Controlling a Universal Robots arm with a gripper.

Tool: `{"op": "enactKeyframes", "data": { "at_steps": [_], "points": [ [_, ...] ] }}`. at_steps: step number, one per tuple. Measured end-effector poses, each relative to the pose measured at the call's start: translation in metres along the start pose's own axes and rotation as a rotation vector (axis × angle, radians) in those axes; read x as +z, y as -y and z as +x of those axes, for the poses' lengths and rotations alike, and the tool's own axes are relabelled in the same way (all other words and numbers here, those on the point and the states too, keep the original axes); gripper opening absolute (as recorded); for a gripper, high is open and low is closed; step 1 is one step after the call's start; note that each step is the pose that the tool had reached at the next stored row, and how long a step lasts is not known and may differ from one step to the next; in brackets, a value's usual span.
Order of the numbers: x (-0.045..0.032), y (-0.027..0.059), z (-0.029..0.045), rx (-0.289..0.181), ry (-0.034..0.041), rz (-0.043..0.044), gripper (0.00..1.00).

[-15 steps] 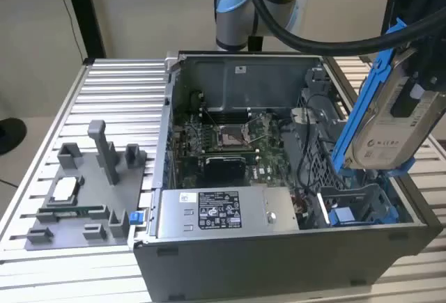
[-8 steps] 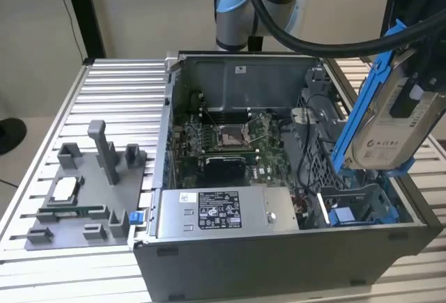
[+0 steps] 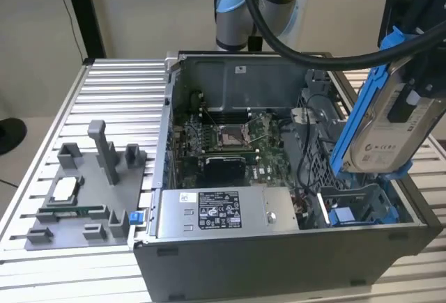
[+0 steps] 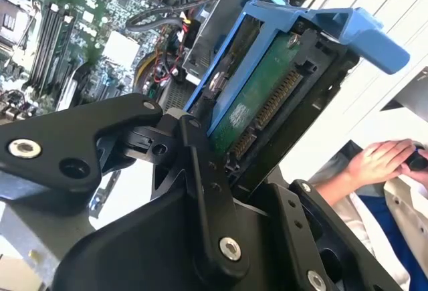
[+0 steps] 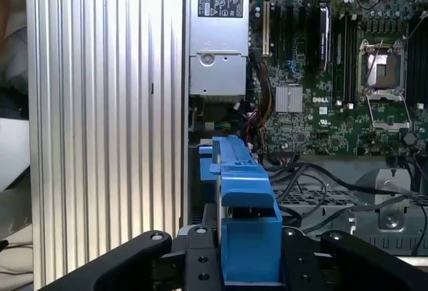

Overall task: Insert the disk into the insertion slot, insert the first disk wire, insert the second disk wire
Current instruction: 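Insert the disk into the insertion slot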

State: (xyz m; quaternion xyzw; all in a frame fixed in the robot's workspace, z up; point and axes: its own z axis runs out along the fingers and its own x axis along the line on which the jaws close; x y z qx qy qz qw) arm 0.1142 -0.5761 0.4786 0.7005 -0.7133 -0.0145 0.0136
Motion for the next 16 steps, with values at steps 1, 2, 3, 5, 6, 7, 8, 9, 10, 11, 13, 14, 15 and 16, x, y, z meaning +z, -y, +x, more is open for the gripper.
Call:
{"op": "enactKeyframes", "data": {
  "at_steps": [1, 2, 3, 5, 6, 7, 8, 9, 10, 11, 13, 14, 15, 16],
  "points": [
    [0.0009, 0.0001, 0.0000, 0.000, -0.0001, 0.0000, 0.00],
    [0.0018, 0.0002, 0.0000, 0.000, -0.0001, 0.0000, 0.00],
    [0.0028, 0.0004, 0.0000, 0.000, -0.0001, 0.0000, 0.00],
    [0.0049, 0.0008, 0.0000, 0.000, 0.0001, 0.0000, 0.00],
    [0.0059, 0.0010, 0.0000, 0.000, 0.0001, 0.0000, 0.00],
    [0.0068, 0.0011, 0.0000, 0.000, 0.0000, 0.0000, 0.00],
    [0.0076, 0.0013, 0.0000, 0.000, 0.0000, 0.0000, 0.00],
    [0.0084, 0.0014, 0.0000, 0.000, 0.0000, 0.0000, 0.00],
    [0.0091, 0.0015, 0.0000, 0.000, 0.0001, 0.0000, 0.00],
    [0.0093, 0.0016, 0.0000, 0.000, 0.0001, 0.0000, 0.00],
    [0.0095, 0.0018, 0.0000, 0.000, 0.0000, 0.0000, 0.00],
    [0.0097, 0.0020, 0.0000, 0.000, 0.0000, 0.0000, 0.00],
    [0.0098, 0.0020, 0.0000, 0.000, 0.0000, 0.0000, 0.00],
    [0.0098, 0.0021, 0.0000, 0.000, 0.0000, 0.0000, 0.00]
  ]
}}
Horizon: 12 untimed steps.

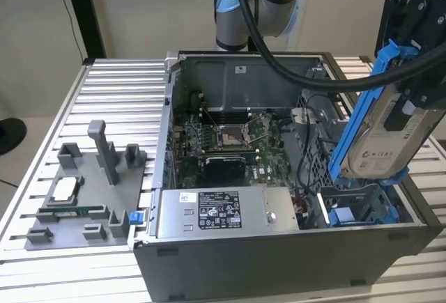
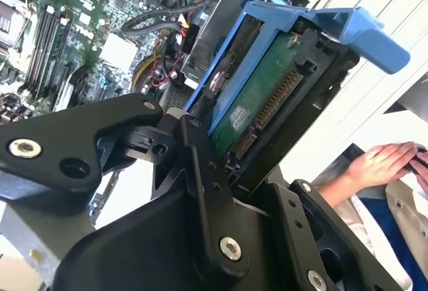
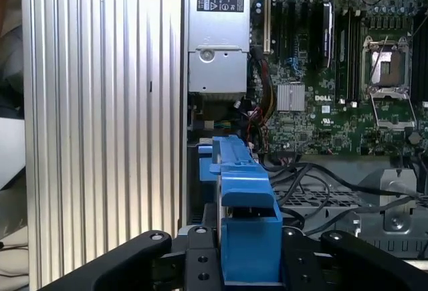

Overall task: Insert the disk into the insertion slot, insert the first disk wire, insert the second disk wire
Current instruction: 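Insert the disk into the insertion slot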

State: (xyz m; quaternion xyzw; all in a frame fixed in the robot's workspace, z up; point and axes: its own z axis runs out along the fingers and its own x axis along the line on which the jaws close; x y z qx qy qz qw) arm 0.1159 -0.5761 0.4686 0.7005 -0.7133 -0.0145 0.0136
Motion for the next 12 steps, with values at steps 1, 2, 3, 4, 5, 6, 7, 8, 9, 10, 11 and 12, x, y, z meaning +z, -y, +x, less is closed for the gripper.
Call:
{"op": "enactKeyframes", "data": {
  "at_steps": [1, 2, 3, 4, 5, 6, 7, 8, 9, 10, 11, 12],
  "points": [
    [0.0001, 0.0000, 0.0000, 0.000, 0.0000, 0.0000, 0.00],
    [0.0005, 0.0000, 0.0000, 0.000, 0.0002, 0.0000, 0.00],
    [0.0007, 0.0000, 0.0000, 0.000, 0.0001, 0.0000, 0.00],
    [0.0009, 0.0000, 0.0000, 0.000, 0.0000, 0.0000, 0.00],
    [0.0013, 0.0001, 0.0000, 0.000, 0.0000, 0.0000, 0.00],
    [0.0019, 0.0001, 0.0000, 0.000, 0.0000, 0.0000, 0.00],
    [0.0026, 0.0002, 0.0000, 0.000, 0.0000, 0.0000, 0.00],
    [0.0032, 0.0003, 0.0000, 0.000, 0.0000, 0.0000, 0.00],
    [0.0039, 0.0003, 0.0000, 0.000, 0.0000, 0.0000, 0.00],
    [0.0046, 0.0004, 0.0000, 0.000, -0.0001, 0.0000, 0.00],
    [0.0053, 0.0004, 0.0000, 0.000, 0.0000, 0.0000, 0.00],
    [0.0061, 0.0005, 0.0000, 0.000, 0.0000, 0.0000, 0.00]
  ]
}}
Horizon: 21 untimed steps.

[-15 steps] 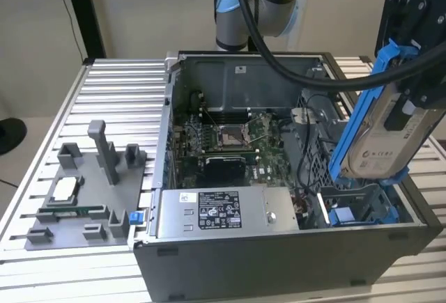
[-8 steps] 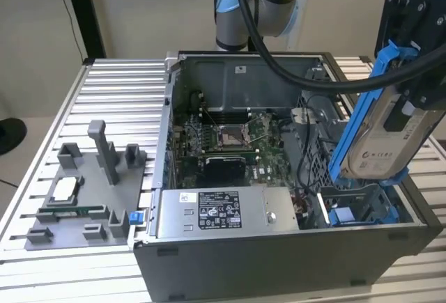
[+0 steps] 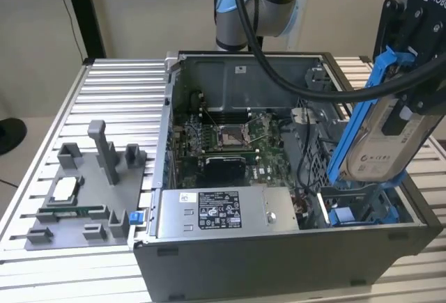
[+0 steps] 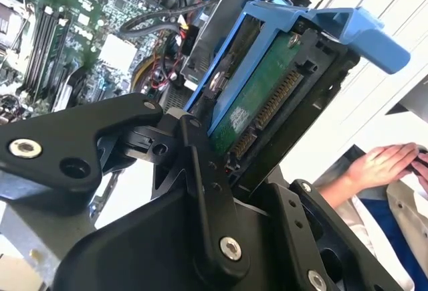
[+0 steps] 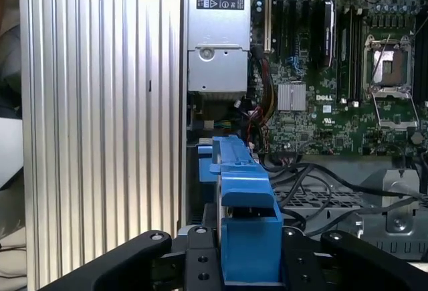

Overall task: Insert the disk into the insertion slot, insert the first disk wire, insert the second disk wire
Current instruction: 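Insert the disk into the insertion slot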

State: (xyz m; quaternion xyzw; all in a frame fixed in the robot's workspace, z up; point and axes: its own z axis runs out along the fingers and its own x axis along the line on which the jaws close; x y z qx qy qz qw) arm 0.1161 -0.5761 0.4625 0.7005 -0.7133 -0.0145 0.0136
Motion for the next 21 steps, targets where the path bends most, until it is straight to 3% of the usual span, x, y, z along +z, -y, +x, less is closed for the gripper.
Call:
{"op": "enactKeyframes", "data": {
  "at_steps": [21],
  "points": [
    [0.0078, 0.0007, 0.0000, 0.000, 0.0001, 0.0000, 0.00]
  ]
}}
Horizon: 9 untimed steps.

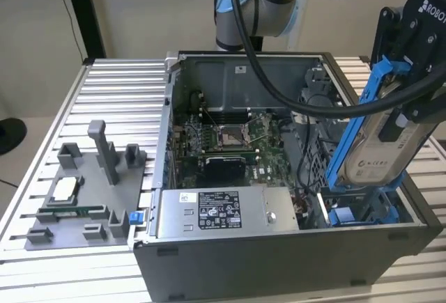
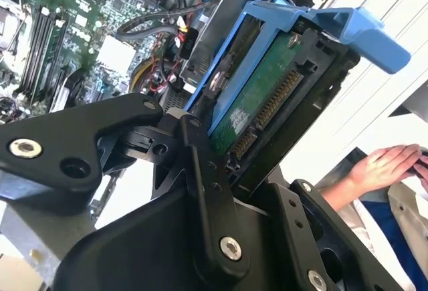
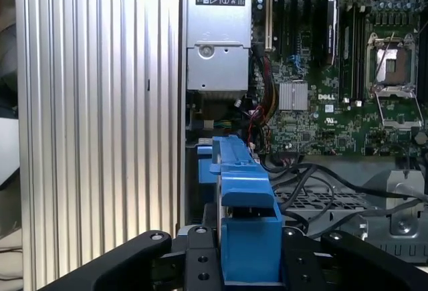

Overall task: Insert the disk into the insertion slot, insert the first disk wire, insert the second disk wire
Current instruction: 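Insert the disk into the insertion slot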

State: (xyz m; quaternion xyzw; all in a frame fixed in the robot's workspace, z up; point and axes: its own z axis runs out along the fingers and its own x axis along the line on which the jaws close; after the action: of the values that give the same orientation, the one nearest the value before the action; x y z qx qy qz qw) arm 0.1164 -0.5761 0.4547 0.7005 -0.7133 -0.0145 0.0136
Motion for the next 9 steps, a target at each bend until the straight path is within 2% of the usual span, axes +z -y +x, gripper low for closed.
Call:
{"op": "enactKeyframes", "data": {
  "at_steps": [9],
  "points": [
    [0.0007, 0.0000, 0.0000, 0.000, -0.0001, 0.0000, 0.00]
  ]
}}
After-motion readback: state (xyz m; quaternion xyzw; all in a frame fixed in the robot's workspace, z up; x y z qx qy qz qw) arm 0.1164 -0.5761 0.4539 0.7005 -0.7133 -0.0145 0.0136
